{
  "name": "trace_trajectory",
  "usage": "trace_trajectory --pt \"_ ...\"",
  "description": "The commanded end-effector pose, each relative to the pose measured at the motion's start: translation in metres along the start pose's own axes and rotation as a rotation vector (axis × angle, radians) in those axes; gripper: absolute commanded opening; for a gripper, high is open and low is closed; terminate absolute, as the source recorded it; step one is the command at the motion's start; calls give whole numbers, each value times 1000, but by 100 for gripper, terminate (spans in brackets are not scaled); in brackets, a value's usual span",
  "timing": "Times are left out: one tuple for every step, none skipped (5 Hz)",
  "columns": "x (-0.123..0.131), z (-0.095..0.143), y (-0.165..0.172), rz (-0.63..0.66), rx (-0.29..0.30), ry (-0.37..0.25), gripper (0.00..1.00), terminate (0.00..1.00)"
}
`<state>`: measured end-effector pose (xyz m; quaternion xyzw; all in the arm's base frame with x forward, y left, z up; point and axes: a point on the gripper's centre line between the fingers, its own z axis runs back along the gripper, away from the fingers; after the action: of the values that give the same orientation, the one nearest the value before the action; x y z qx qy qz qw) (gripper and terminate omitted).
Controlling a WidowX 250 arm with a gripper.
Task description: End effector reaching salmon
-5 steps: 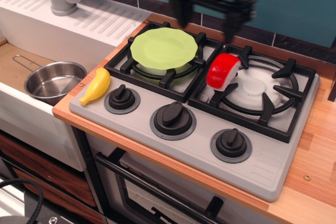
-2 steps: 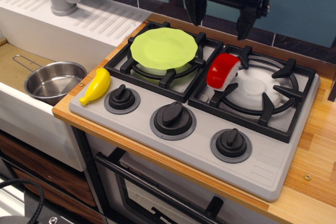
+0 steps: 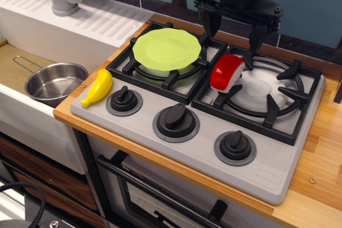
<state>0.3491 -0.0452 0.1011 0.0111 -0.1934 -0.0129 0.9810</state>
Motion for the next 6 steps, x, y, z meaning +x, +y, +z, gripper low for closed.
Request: trace_trajectory --pt "6 -2 5 -16 -6 -68 100 0" --pt "6 0 5 -17 -4 -60 100 0" --pt "2 -6 6 -29 30 -62 100 0" --pt "-4 -18 8 -44 26 -91 100 0" --pt "-7 -22 7 -41 24 -105 100 0" --pt "-5 -23 5 -20 6 -107 100 0"
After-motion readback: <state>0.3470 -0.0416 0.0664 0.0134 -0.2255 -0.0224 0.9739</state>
